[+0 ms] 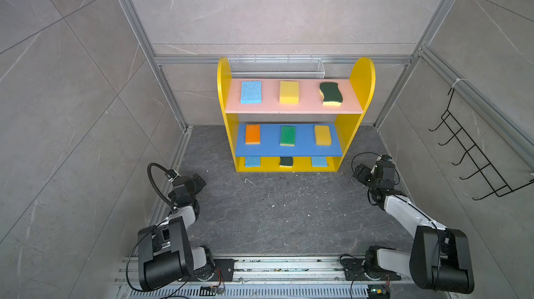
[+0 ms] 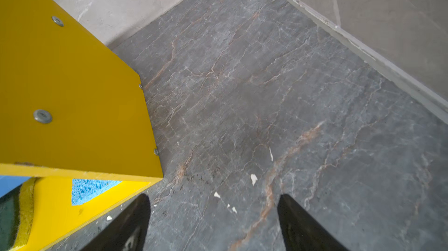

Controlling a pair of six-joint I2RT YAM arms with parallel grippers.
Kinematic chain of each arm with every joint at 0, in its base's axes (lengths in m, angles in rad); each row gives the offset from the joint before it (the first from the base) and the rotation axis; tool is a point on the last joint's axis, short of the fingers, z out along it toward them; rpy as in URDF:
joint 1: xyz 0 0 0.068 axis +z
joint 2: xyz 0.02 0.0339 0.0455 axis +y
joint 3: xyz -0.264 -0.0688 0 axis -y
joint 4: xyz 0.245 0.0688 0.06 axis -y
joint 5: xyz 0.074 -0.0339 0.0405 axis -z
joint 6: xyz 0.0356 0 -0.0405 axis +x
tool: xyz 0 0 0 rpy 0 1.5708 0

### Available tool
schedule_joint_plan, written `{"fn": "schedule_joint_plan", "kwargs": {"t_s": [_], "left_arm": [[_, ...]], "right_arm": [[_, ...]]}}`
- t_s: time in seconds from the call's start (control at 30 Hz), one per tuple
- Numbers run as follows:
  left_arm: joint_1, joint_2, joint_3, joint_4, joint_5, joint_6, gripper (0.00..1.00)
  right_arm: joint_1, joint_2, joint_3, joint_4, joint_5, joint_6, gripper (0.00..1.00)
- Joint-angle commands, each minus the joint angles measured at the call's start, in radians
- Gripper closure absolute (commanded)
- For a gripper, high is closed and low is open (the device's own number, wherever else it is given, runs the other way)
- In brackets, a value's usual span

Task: Arrange cleaning sponges on a shelf
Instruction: Reset both arms

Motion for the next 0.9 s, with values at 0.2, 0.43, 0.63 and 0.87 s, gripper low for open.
{"fn": "schedule_joint_plan", "kwargs": {"t_s": [0.2,0.43,0.63,0.87], "left_arm": [[0.006,0.076,0.044,0.129,0.197,0.114,0.0],[-0.007,0.077,0.018,0.191,0.257,0.157,0.0],[-0.158,0.108,-0.015,0.289,0.205,0.307,0.0],[-0.205,0.174,-0.023,0.355,0.147,0.343,0.0]], "right_arm": [[-0.002,0.108,-0.048,0.26,0.003,-0.141,0.15],[0.001,0.141,-0.136,0.439,-0.043,-0.177,0.16],[0.051,0.109,-0.232,0.613,-0.065,-0.245,0.01],[0.137,0.226,-0.283,0.838,-0.097,-0.354,0.0]]}}
